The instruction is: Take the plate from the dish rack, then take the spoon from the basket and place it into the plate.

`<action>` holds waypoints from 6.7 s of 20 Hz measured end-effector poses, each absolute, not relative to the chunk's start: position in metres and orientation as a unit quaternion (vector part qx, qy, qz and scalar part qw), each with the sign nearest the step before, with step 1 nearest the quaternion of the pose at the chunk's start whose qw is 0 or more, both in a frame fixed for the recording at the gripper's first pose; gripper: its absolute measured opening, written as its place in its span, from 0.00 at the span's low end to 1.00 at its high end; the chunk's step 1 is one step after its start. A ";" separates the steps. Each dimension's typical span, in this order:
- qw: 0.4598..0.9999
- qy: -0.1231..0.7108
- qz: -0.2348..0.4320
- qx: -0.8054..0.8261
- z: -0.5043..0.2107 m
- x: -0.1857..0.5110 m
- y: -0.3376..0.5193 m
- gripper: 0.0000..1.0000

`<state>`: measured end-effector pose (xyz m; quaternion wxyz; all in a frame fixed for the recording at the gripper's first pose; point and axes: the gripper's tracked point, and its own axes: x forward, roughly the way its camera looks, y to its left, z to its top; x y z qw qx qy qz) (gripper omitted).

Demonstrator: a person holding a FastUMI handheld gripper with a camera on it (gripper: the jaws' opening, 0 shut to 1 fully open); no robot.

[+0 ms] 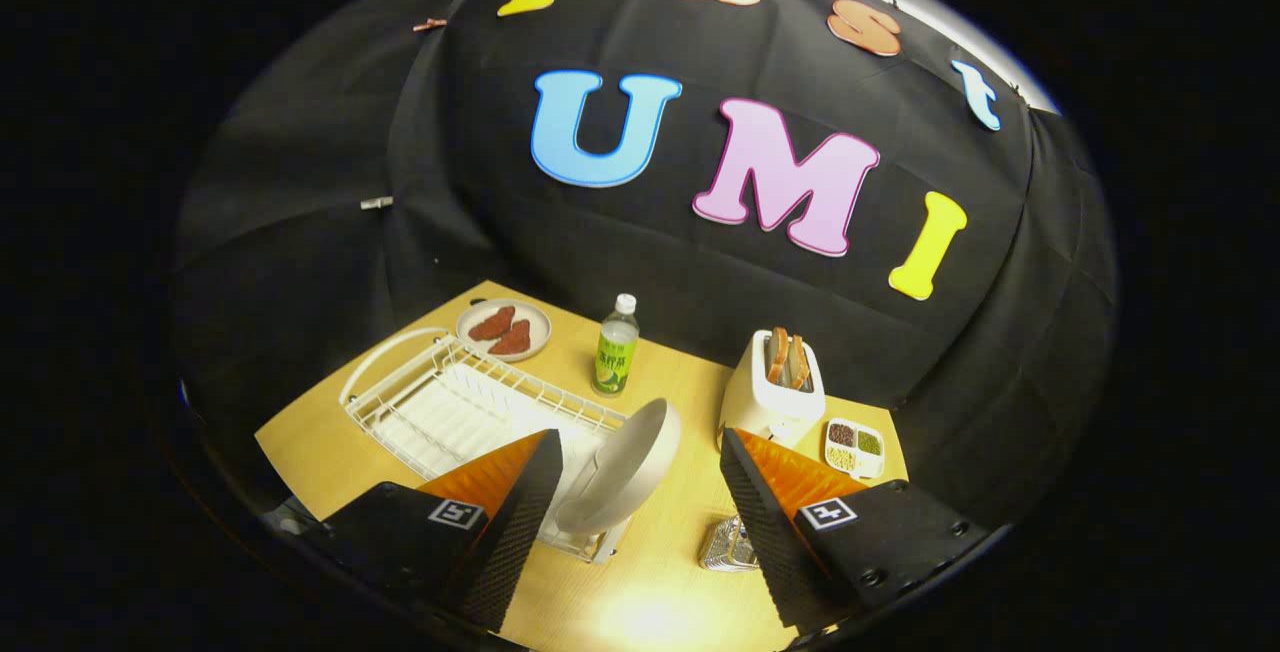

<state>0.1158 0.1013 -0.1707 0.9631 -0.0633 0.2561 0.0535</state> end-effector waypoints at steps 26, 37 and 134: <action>0.895 0.420 -0.030 -0.150 -0.268 0.219 0.102 0.32; 0.882 0.430 -0.039 -0.191 -0.265 0.232 0.097 0.29; 0.931 0.361 0.051 0.028 -0.313 0.042 -0.102 0.58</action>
